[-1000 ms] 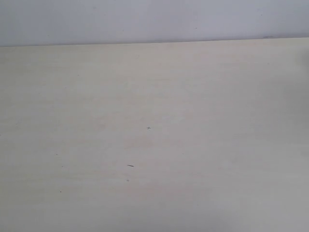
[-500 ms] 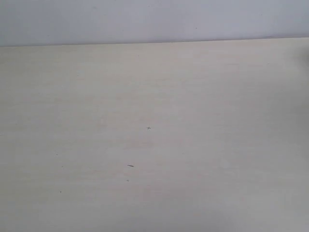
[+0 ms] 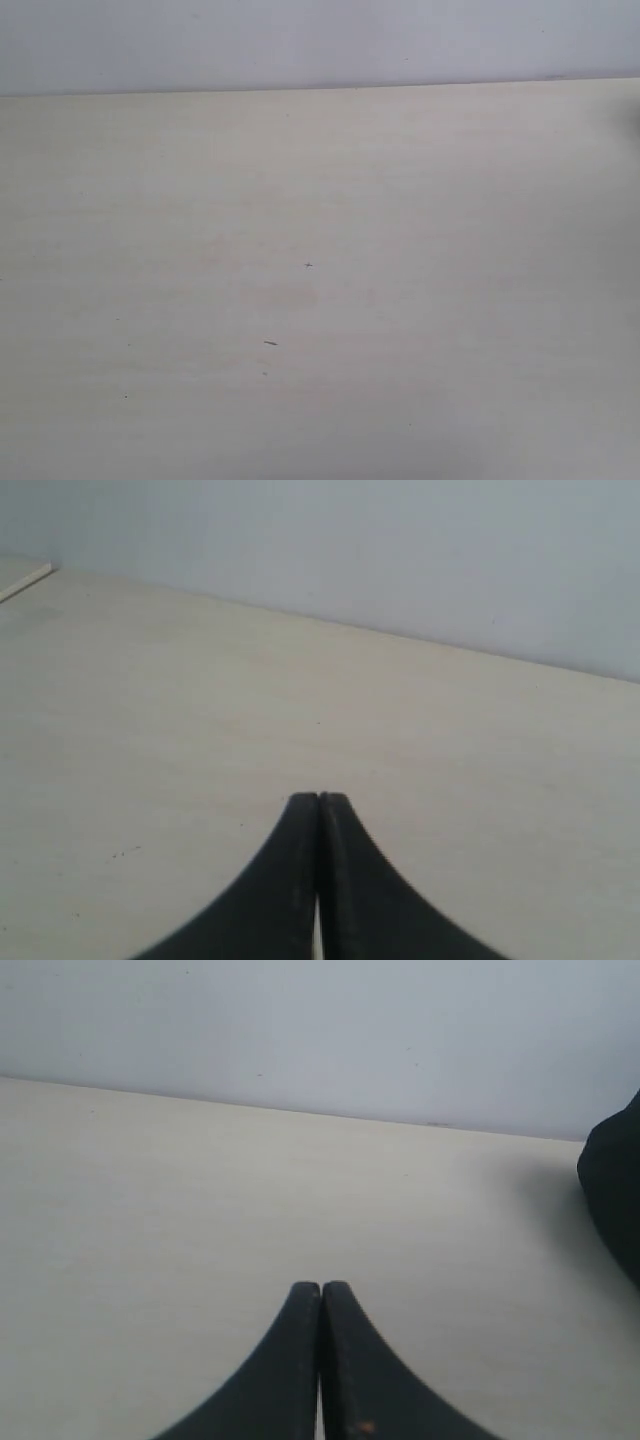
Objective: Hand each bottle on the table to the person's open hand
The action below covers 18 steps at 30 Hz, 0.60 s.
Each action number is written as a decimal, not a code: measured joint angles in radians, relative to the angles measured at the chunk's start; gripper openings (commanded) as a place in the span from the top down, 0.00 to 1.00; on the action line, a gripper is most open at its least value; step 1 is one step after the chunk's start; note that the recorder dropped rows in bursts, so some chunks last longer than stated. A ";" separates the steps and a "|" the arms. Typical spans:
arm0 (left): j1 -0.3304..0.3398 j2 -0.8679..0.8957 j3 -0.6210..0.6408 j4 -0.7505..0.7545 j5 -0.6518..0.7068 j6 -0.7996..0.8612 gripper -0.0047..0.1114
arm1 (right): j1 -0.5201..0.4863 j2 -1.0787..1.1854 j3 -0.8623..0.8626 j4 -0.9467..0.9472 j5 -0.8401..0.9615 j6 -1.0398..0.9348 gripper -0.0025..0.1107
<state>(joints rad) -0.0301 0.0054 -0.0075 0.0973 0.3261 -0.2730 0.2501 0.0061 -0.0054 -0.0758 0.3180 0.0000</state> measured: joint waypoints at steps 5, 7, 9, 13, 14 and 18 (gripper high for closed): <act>0.000 0.000 0.005 0.002 0.036 0.002 0.96 | 0.000 0.000 0.000 0.000 0.000 0.000 0.98; 0.000 0.000 0.005 0.002 0.040 0.004 0.96 | 0.000 0.000 0.000 0.000 0.000 0.000 0.98; 0.000 0.000 0.005 0.002 0.040 0.004 0.96 | 0.000 0.000 0.000 0.000 0.000 0.000 0.98; 0.000 0.000 0.007 0.002 0.040 0.004 0.96 | 0.000 0.000 0.000 0.000 0.000 0.000 0.98; 0.000 0.000 0.007 0.002 0.040 0.004 0.96 | 0.000 0.000 0.000 0.000 -0.002 0.000 0.98; 0.000 0.000 0.007 0.002 0.040 0.004 0.96 | 0.000 0.000 0.000 0.000 -0.019 0.000 0.98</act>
<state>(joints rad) -0.0301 0.0054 -0.0008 0.0989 0.3658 -0.2692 0.2501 0.0061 -0.0054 -0.0758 0.2991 0.0000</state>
